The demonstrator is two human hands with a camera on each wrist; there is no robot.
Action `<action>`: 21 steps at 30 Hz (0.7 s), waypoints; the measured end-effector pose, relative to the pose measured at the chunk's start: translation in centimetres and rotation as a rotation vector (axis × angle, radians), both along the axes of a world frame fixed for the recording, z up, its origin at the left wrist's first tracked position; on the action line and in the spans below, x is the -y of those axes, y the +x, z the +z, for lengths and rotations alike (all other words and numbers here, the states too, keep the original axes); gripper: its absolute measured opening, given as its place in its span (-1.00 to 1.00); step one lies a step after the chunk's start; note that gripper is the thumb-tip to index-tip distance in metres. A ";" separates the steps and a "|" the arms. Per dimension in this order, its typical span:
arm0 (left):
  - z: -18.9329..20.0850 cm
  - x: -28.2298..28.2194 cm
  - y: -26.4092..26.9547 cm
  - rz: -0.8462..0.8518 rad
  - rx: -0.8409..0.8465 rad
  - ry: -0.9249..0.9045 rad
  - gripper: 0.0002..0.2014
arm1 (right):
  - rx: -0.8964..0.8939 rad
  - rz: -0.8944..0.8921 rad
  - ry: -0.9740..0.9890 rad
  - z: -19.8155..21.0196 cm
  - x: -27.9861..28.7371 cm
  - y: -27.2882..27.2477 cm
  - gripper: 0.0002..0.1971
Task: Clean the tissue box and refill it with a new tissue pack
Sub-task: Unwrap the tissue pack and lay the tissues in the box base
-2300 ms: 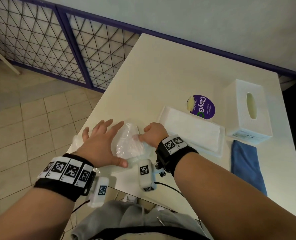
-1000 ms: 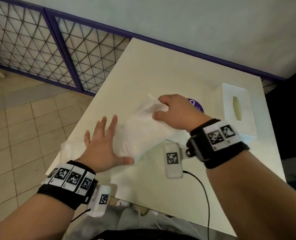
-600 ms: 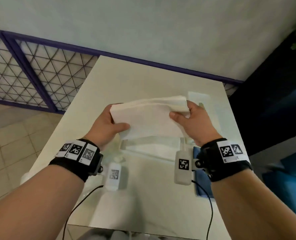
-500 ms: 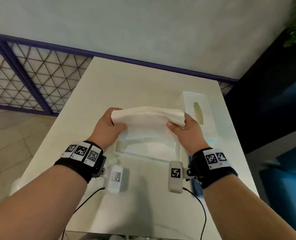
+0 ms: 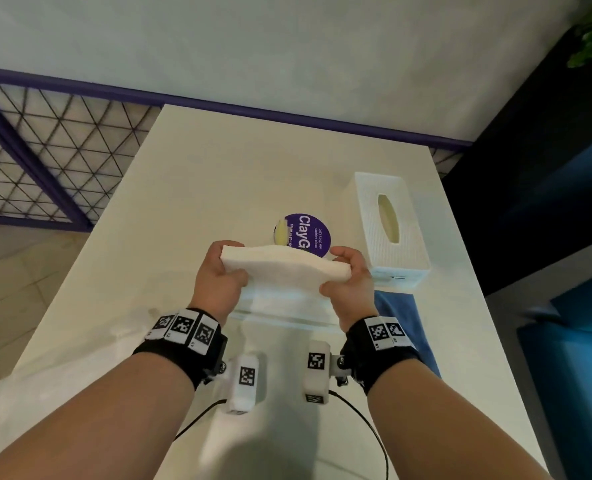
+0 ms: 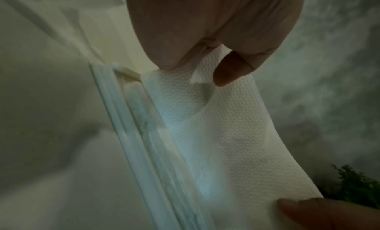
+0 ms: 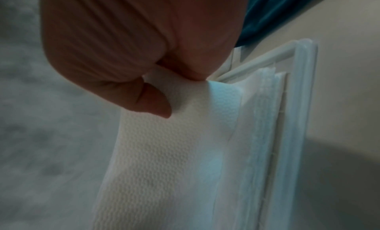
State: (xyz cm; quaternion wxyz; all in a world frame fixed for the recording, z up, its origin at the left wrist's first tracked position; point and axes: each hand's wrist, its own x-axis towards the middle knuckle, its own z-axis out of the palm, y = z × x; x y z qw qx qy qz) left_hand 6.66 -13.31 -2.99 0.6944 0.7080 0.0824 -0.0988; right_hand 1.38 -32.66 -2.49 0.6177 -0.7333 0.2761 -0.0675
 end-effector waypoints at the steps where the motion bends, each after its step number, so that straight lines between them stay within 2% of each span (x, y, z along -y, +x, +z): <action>1: -0.1 0.1 0.0 -0.001 -0.004 0.006 -0.52 | -0.012 -0.006 -0.005 -0.1 0.1 0.1 -0.35; 9: -1.3 -0.2 0.3 -0.053 -0.032 0.120 -0.50 | -0.077 -0.008 -0.044 -1.5 0.5 -0.1 -0.54; 12: -1.4 -0.5 0.3 -0.026 0.012 0.164 -0.57 | -0.068 0.009 -0.073 -1.6 0.6 -0.2 -0.50; 16: -1.3 -0.5 0.1 -0.096 0.021 0.224 -0.63 | -0.078 0.050 -0.062 -1.5 0.6 -0.4 -0.50; 19: -0.5 -0.8 0.8 -0.152 0.039 0.286 -0.59 | -0.060 0.066 -0.093 -0.1 0.8 0.1 -0.56; 21: 0.2 -1.0 1.9 -0.149 0.060 0.337 -0.55 | -0.038 0.059 -0.073 1.2 1.6 0.6 -0.52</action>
